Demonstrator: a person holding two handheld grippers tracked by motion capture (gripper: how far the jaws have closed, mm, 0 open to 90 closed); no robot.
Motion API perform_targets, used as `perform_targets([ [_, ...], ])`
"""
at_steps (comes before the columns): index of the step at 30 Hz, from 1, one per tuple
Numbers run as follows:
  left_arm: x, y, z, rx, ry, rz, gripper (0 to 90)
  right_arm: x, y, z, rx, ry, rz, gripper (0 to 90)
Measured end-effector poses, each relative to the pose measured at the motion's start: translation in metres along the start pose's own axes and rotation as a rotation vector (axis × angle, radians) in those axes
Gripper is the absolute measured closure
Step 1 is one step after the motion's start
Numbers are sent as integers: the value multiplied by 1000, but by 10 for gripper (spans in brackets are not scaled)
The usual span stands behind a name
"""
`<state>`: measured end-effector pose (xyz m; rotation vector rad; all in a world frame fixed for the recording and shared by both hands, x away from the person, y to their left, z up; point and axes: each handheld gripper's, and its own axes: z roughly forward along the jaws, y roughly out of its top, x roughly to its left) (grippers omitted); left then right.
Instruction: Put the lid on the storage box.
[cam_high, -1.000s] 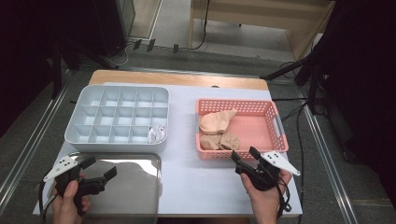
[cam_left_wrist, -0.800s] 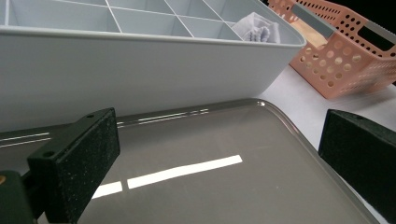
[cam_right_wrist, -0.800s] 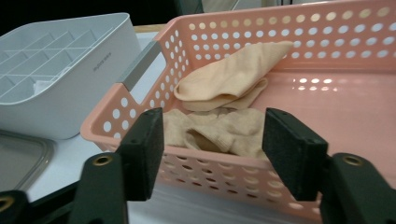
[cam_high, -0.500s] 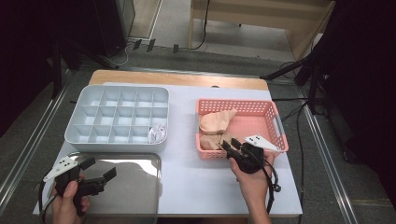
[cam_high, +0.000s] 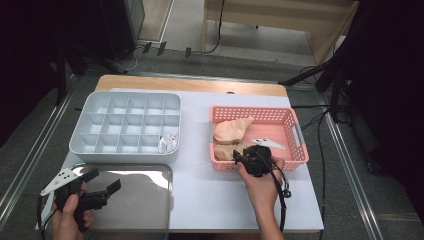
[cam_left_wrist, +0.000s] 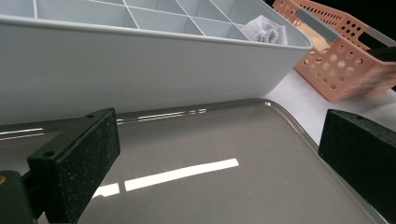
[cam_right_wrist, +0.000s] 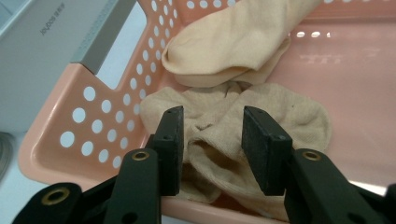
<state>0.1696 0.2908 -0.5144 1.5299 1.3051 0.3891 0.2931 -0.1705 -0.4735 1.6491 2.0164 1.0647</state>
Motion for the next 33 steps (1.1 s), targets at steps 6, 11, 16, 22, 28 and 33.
perform_targets([
  [6, 4, 0, -3, -5, 8, -17, 0, -2, 2, 3, 23, -14, 11, 858],
  [11, 6, -1, -5, -4, 13, -20, 0, -3, 4, -6, -59, -9, -4, 896],
  [16, 6, -3, -5, -2, 16, -20, 0, -2, 9, -20, -175, 37, 2, 898],
  [22, 6, -4, -5, 2, 19, -20, 0, 6, 17, -33, -289, 127, -27, 898],
  [28, 7, -5, -4, 6, 23, -21, 0, 5, 15, -24, -235, 94, -19, 896],
  [33, 8, -5, -4, 7, 24, -22, 0, -2, 7, -12, -164, 107, 0, 889],
])
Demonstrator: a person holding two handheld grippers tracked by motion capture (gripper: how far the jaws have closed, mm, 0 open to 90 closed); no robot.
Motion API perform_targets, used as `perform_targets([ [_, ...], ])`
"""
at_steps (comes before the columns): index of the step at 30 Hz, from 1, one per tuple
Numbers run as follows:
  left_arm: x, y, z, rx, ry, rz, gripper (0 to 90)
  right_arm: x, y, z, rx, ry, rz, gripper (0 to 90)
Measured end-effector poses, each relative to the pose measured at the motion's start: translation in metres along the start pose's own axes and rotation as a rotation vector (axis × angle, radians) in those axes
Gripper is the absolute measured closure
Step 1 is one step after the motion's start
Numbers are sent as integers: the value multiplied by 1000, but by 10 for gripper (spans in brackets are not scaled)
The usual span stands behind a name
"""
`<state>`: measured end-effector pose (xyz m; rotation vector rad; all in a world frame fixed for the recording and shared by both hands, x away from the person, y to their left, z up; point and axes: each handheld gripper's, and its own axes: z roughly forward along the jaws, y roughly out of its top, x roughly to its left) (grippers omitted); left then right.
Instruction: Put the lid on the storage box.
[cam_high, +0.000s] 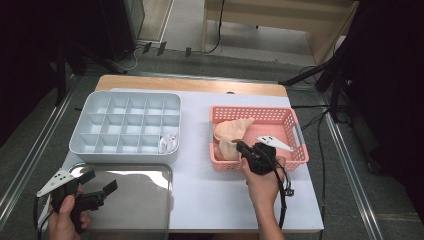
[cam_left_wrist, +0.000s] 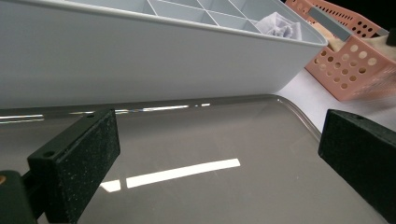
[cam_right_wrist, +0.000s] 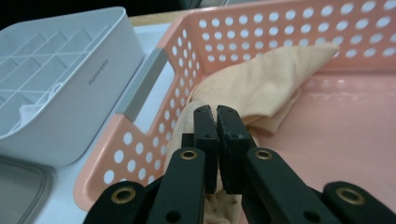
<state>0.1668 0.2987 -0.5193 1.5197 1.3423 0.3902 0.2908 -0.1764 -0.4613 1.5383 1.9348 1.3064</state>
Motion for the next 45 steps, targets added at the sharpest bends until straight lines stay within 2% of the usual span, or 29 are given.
perform_targets([
  [4, 0, 0, 0, 1, -1, 0, 0, 2, -1, 3, 25, 31, 14, 864],
  [8, -1, 0, 0, -2, -1, -1, 0, 3, -2, 7, 61, 83, 39, 761],
  [12, -1, 0, 0, -6, -4, -2, 0, 9, -4, 10, 70, 87, 58, 585],
  [14, -1, 0, 0, -5, -4, -2, 0, 11, -4, 11, 65, 89, 61, 526],
  [15, -1, 0, 0, -4, -5, -3, 0, 12, -5, 12, 70, 78, 54, 500],
  [17, -1, 0, 0, -6, -15, -8, 0, 16, -5, 14, 74, 86, 50, 472],
  [21, 0, 1, 0, -10, -24, -23, 0, 22, -7, 18, 123, 76, 38, 415],
  [24, -1, 1, 0, -11, -20, -25, 0, 27, -10, 23, 189, 36, 37, 427],
  [25, -2, 1, 0, -13, -21, -22, 0, 28, -10, 25, 190, 26, 36, 444],
  [28, -4, 2, 0, -10, -21, -8, 0, 28, -9, 26, 196, 22, 42, 666],
  [30, -5, 1, 0, -11, -19, -7, 0, 29, -11, 27, 193, 8, 19, 746],
  [32, -7, 1, -1, -14, -15, 3, 0, 30, -13, 26, 173, -8, -6, 840],
  [34, -7, 2, -1, -15, -15, 2, 0, 31, -14, 24, 124, -15, -24, 877],
  [37, -6, 2, -1, -14, -14, 2, 0, 33, -15, 18, 44, -17, -43, 890],
  [42, -7, 2, -1, -18, -15, 4, 0, 35, -14, 6, -90, -10, -103, 891],
  [45, -8, 2, -2, -19, -12, 4, 0, 33, -13, 0, -150, 0, -93, 892],
])
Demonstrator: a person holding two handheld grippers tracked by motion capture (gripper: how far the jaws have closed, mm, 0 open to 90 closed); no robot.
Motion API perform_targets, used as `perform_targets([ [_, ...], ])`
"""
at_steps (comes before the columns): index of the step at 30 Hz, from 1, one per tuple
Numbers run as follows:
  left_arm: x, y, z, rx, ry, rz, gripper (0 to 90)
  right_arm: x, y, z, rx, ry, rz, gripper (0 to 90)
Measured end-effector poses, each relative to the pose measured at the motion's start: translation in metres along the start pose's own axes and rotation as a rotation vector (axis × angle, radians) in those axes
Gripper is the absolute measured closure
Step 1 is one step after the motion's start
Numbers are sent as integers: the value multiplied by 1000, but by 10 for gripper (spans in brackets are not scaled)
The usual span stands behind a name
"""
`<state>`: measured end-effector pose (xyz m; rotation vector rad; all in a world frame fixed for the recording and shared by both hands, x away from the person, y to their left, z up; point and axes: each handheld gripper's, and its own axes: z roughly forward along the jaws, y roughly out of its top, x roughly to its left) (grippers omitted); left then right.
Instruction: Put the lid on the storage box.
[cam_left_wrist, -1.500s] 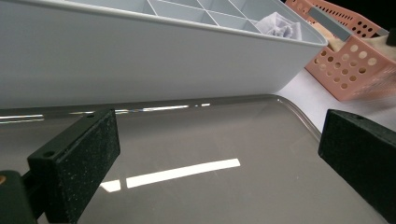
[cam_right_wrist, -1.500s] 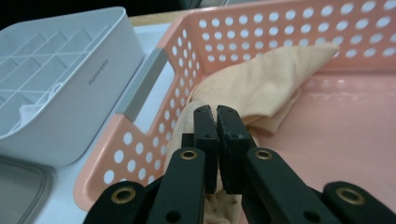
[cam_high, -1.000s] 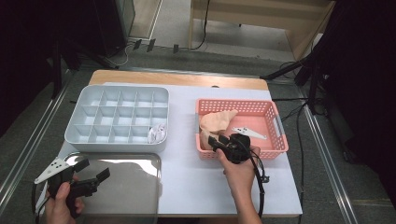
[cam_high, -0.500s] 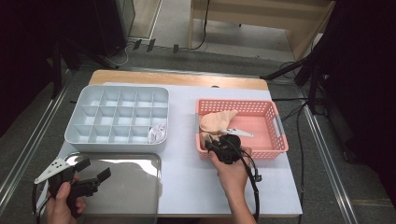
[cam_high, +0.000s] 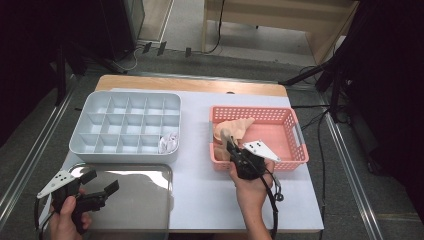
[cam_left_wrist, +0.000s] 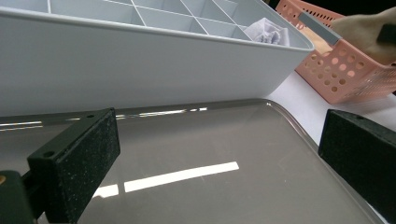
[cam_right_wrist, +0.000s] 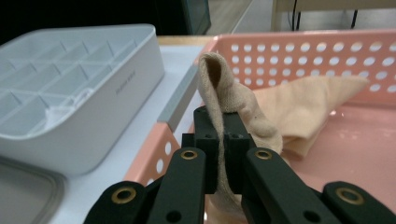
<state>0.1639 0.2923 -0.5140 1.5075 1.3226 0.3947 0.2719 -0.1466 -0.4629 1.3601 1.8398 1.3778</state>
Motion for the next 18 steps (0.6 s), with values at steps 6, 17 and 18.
perform_targets([
  [6, -1, 1, 0, -3, 0, 3, 0, -4, 5, -10, -118, 15, -2, 889],
  [17, -2, 1, 0, -3, 3, 5, 0, -7, 10, -36, -169, 3, 16, 889],
  [18, -2, 1, 0, -4, 5, 7, 0, -8, 10, -42, -174, 4, 26, 889],
])
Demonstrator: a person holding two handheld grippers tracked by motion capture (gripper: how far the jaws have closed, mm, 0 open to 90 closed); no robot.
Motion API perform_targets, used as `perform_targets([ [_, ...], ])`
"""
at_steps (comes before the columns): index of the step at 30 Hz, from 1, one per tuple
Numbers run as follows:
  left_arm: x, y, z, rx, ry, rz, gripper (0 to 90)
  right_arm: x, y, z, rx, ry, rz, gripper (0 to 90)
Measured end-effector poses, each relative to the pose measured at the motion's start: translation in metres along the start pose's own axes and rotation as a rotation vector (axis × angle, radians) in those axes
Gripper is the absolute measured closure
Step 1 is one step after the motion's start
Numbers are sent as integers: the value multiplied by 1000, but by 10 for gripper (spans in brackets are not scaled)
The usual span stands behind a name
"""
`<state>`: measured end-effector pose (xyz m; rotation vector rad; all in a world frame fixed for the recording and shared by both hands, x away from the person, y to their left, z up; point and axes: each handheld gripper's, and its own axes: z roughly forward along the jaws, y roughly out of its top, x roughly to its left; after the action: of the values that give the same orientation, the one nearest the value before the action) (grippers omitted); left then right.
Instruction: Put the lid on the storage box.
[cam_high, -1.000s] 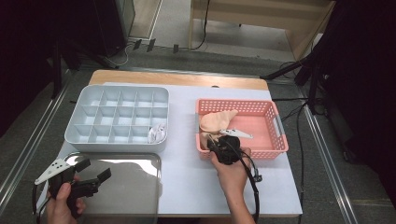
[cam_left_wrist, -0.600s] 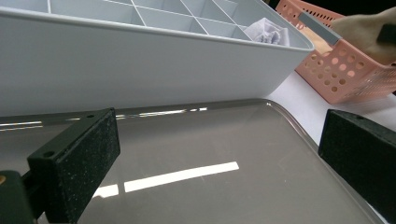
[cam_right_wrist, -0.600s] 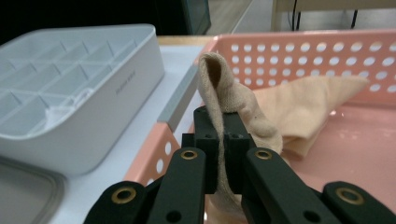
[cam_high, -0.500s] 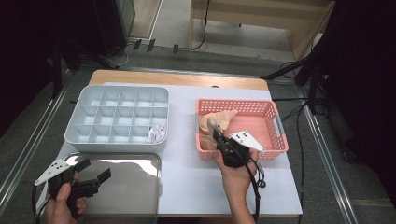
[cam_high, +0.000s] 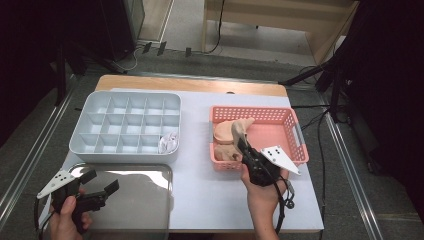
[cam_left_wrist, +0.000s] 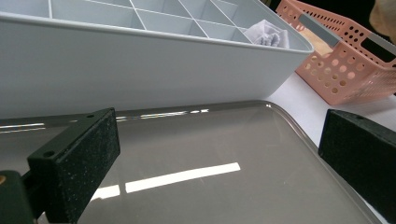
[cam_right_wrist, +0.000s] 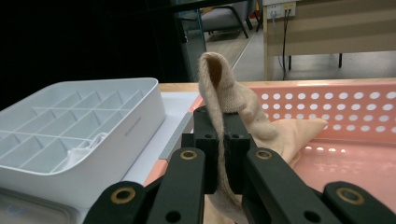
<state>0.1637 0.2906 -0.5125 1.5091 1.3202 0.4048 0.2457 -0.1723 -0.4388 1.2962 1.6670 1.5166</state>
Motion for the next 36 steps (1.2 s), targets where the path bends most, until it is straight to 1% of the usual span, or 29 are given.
perform_targets([
  [3, 0, 0, 0, 1, 2, -4, 0, -2, 3, -12, -7, -1, 22, 889],
  [7, -2, 1, -2, -13, 4, 5, 0, -6, 2, -32, -27, -6, 28, 888],
  [9, -2, 1, -3, -15, 7, 8, 0, -6, 0, -41, -30, -8, 18, 887],
  [14, -2, 1, -2, -7, 7, 9, 0, -9, -9, -64, -33, -18, 29, 885],
  [17, -3, 1, -2, -9, 6, 10, 0, -12, -15, -74, -34, -28, 40, 886],
  [21, -2, 0, -2, -8, 6, 5, 0, -14, -29, -80, -21, -29, 55, 885],
  [26, -2, 0, -3, -11, 7, 6, 0, -8, -50, -82, 4, -10, 64, 883],
  [29, -1, 0, -3, -10, 10, 3, 0, -4, -60, -82, 14, 4, 52, 881],
  [31, -1, 0, -3, -11, 7, 4, 0, -1, -66, -81, 26, 8, 53, 878],
  [34, -1, 1, -3, -13, 7, 4, 0, 2, -75, -80, 42, 12, 36, 875],
  [36, 0, 1, -4, -11, 8, 1, 0, 4, -81, -78, 55, 18, 37, 874],
])
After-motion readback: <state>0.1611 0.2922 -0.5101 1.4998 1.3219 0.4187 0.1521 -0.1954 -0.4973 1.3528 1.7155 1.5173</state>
